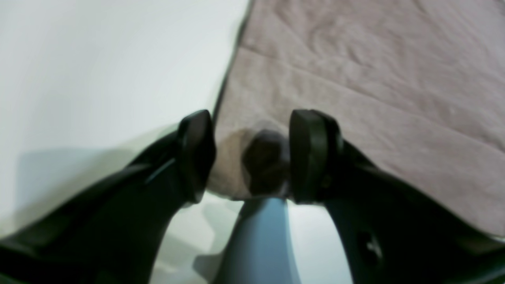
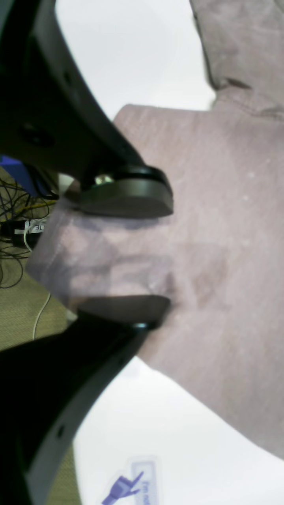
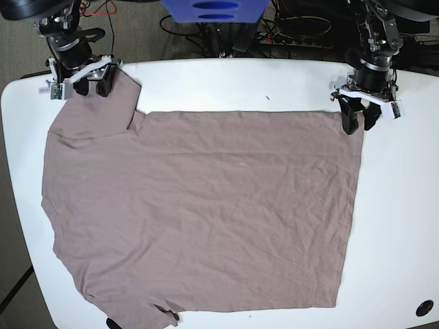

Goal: Fold the T-shirt properly

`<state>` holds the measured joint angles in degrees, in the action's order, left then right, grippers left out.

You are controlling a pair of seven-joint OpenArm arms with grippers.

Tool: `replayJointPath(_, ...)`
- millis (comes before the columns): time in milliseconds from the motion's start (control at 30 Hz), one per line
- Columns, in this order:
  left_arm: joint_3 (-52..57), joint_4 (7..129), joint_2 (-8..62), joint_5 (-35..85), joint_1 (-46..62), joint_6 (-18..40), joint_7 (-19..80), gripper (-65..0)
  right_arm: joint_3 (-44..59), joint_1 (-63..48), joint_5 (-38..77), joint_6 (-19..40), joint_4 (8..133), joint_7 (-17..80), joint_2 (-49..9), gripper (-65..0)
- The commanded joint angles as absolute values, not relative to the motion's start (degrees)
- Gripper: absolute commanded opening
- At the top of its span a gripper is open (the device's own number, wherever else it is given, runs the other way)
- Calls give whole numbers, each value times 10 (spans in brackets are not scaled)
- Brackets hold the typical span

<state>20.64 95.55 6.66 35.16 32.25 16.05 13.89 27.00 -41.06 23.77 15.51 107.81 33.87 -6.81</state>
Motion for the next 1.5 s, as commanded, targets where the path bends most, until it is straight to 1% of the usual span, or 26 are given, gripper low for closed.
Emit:
replayJointPath(0,205,952,67,350,333,157,168,-343,272,-414,238,157,1084,337,-72,-336)
replayJointPath(100,204,951,69,354,330,161,177,-351,271,-412,238,158,1083,335,-71,-337)
replayJointPath(167,206,950,69,355,329,163,180,-369,271,-413,238,157,1083,335,-71,-337)
replayJointPath(300,208,949,68,356,329,168,191,-446,271,-413,238,157,1082,334,-72,-336)
replayJointPath(433,209,949,68,355,325,171,205,-535,272,-413,237,158,1082,334,-71,-336)
replayJointPath(500,209,950,69,354,329,169,205,-590,272,-413,235,158,1083,334,-72,-335)
replayJointPath(567,208,950,70,353,327,169,208,-621,272,-413,236,158,1082,334,-72,-336)
replayJointPath(633,209,949,70,352,326,170,209,-637,271,-413,236,158,1082,334,-72,-335)
replayJointPath(1467,213,961,71,354,332,171,207,-636,273,-434,250,157,1083,330,-72,-326)
